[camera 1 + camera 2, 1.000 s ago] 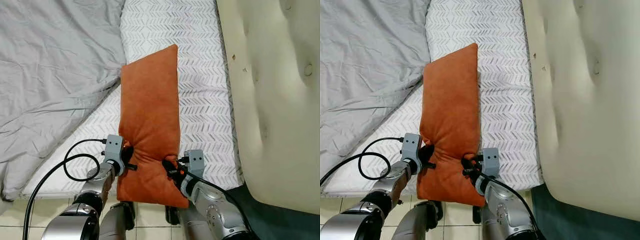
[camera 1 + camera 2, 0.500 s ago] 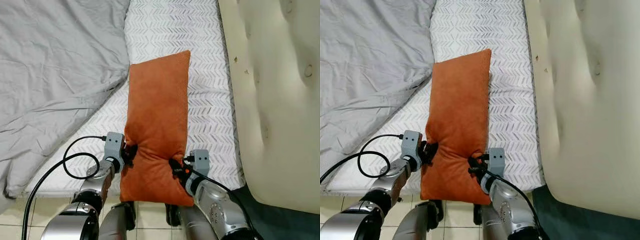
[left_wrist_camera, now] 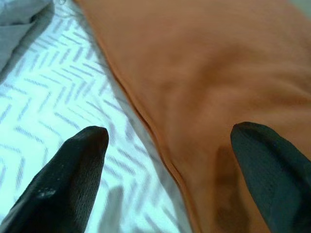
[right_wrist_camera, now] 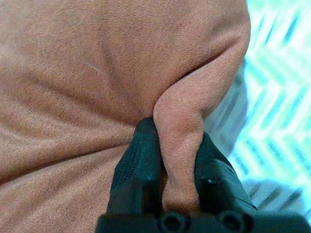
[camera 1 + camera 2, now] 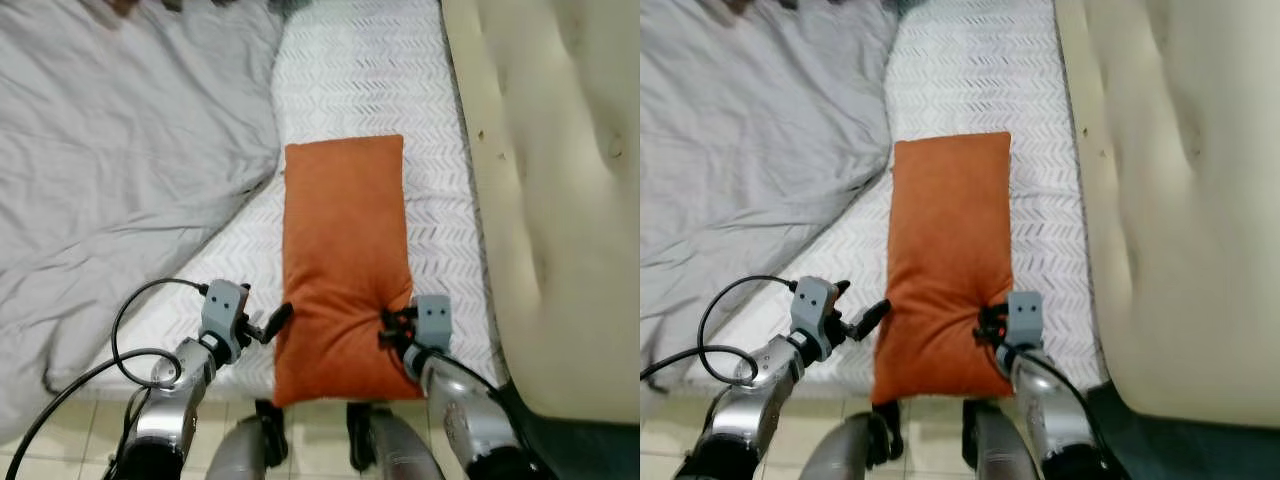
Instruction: Clean up the room
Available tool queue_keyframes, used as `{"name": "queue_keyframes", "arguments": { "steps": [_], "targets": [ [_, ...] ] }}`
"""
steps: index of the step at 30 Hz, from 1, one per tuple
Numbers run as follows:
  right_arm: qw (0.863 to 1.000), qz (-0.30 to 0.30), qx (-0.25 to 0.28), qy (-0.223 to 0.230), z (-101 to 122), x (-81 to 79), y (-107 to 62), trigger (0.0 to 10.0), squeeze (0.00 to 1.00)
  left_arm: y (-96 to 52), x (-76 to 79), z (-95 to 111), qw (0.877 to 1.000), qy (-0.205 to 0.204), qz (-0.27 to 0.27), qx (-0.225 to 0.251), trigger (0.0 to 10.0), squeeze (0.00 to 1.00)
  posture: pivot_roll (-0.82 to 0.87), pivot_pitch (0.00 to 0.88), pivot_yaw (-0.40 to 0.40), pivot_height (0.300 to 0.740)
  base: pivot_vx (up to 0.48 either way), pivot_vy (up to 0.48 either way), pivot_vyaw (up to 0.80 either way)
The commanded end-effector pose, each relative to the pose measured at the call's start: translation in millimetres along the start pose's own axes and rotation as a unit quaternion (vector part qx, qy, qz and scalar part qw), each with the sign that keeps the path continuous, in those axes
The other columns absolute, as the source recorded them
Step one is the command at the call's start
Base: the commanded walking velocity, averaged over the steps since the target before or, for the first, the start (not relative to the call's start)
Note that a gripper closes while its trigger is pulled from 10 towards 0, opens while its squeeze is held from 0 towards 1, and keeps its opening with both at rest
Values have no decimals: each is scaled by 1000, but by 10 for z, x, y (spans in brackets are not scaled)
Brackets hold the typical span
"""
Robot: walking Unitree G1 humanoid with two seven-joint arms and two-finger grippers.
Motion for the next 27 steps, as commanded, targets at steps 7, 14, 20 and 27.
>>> {"name": "queue_keyframes", "arguments": {
  "steps": [7,14,20,27],
  "targets": [
    [980,-166,57,-90,313,757,-69,0,0,-132,707,-332,995,-58,-71,-40,10000,1000,-109,123,23,740,0,0,0],
    [972,-222,50,-66,327,995,-72,0,0,-73,856,-355,992,-73,-83,-53,10000,1000,-121,96,37,740,0,0,0],
    [961,-264,39,-66,294,1180,-110,0,0,-69,872,-351,992,-67,-86,-60,10000,0,-128,95,47,740,0,0,0],
    [957,-262,33,-119,313,1425,-195,0,0,-85,791,-272,998,-26,-51,-9,10000,0,-124,100,47,740,0,0,0]
  ]
}}
Point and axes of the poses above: a point about 5 cm out from each wrist's last joint towards the gripper, its own y axis pointing out of the wrist towards the gripper, its own z axis along the axis of the wrist's last joint, x = y × z, the point moved 2 cm from there along y, pointing out of the wrist towards the gripper, and after that the axes turned 6 degrees about -y, right-handed, at the moved point
